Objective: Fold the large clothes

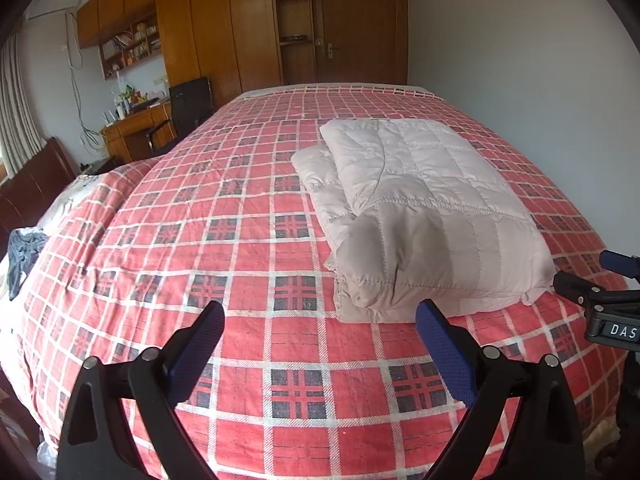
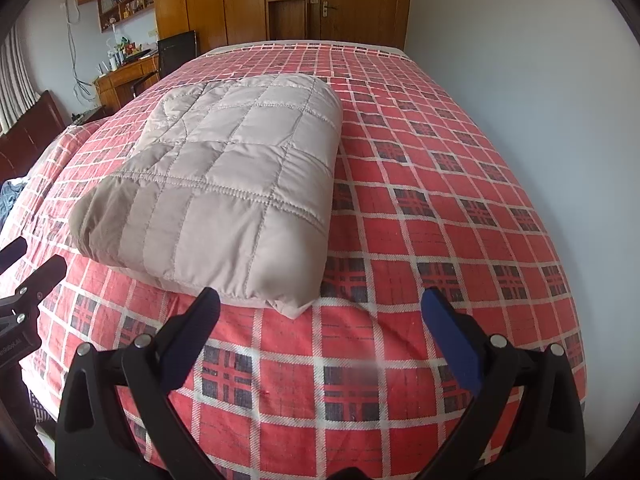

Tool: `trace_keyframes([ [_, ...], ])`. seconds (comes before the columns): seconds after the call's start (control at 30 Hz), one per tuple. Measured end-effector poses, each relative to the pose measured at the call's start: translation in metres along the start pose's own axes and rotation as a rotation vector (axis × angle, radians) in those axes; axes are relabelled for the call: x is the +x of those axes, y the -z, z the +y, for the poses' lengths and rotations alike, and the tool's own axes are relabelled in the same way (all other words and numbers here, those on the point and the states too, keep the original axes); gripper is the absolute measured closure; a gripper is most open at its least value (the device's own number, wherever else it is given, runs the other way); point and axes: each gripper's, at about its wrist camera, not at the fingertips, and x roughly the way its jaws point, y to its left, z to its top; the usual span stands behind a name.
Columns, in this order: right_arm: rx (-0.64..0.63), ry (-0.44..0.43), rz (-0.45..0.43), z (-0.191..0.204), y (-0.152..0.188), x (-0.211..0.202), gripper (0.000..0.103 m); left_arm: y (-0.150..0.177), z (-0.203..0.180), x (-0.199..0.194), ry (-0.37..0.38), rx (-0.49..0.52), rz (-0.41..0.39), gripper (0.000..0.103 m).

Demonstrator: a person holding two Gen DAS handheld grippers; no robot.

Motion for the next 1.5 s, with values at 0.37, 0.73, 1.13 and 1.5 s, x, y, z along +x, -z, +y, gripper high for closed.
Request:
trace_keyframes([
  [0.37,0.005,0.016,0.016,0.002,0.002,0.013,0.003,0.004,0.008,0.017,-0.011,-0.033,0.062,0.007],
  [0.73,0.0,0.035,0.014,0.008,0.002,0.016,0.003,0.005,0.01,0.022,-0.008,-0.036,0.07,0.007],
  [1.13,0.004,0.012,0.019,0.014,0.002,0.022,0.003,0.004,0.013,0.024,-0.005,-0.041,0.073,0.007],
  [1.5,0.006,0.051,0.022,0.012,0.0,0.021,0.003,0.004,0.013,0.025,0.002,-0.042,0.074,0.007],
])
